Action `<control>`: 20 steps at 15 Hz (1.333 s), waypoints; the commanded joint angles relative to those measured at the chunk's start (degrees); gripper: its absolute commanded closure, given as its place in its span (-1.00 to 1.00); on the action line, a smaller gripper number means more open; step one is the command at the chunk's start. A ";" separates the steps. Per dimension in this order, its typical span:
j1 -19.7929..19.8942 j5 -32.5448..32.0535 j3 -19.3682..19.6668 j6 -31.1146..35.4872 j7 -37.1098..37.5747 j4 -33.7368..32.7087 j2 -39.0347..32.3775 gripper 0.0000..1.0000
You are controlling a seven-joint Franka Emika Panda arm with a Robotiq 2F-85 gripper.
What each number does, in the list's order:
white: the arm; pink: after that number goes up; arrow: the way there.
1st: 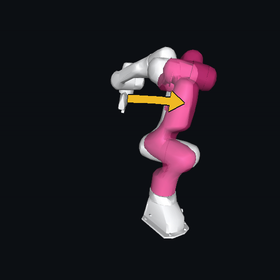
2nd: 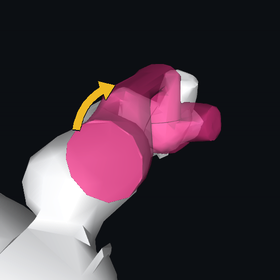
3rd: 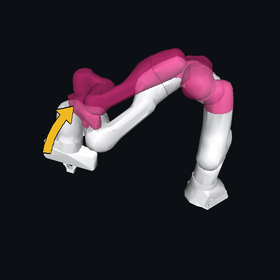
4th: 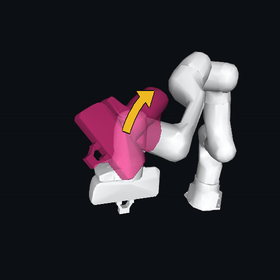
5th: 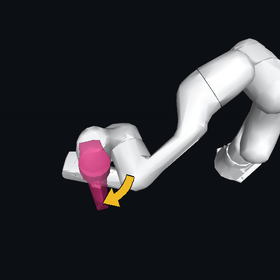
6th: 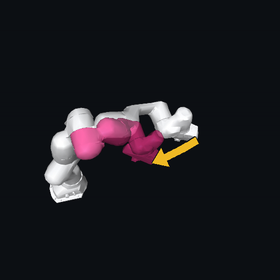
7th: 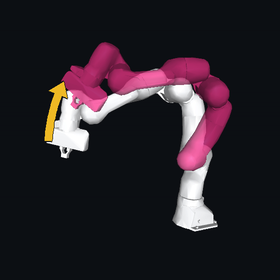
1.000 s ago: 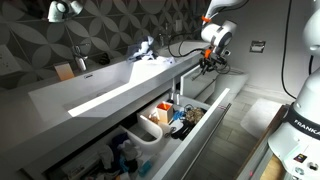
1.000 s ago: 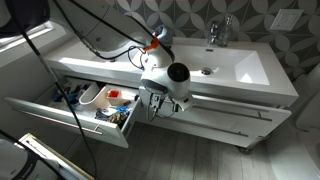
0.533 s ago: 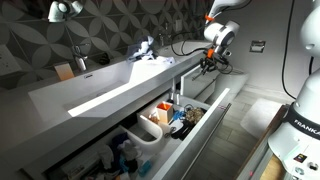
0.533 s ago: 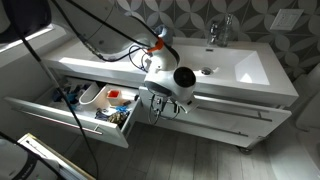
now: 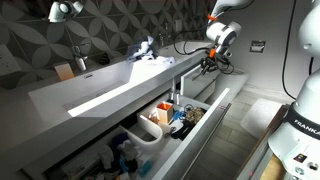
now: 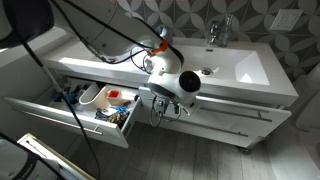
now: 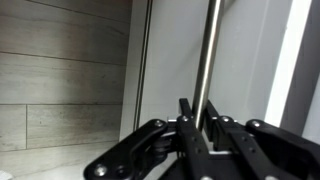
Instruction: Open the top right drawer
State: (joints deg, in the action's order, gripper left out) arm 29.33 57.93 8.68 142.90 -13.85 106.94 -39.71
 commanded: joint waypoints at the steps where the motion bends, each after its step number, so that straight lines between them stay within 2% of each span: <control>1: -0.45 0.23 0.53 -0.30 -0.04 -0.11 -0.05 0.67; 8: -0.44 0.23 0.53 -0.32 -0.08 -0.12 -0.05 0.67; 9: -0.44 0.23 0.53 -0.32 -0.08 -0.12 -0.05 0.92; 12: -2.62 -1.92 2.44 3.10 1.66 1.97 -0.73 0.92; 16: -2.03 -1.29 2.89 3.54 0.61 5.43 -1.90 0.92; 20: -2.56 -2.59 4.14 2.34 4.65 6.04 -1.70 0.92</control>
State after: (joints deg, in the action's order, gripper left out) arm 27.18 58.32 9.92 144.68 -10.07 107.01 -39.83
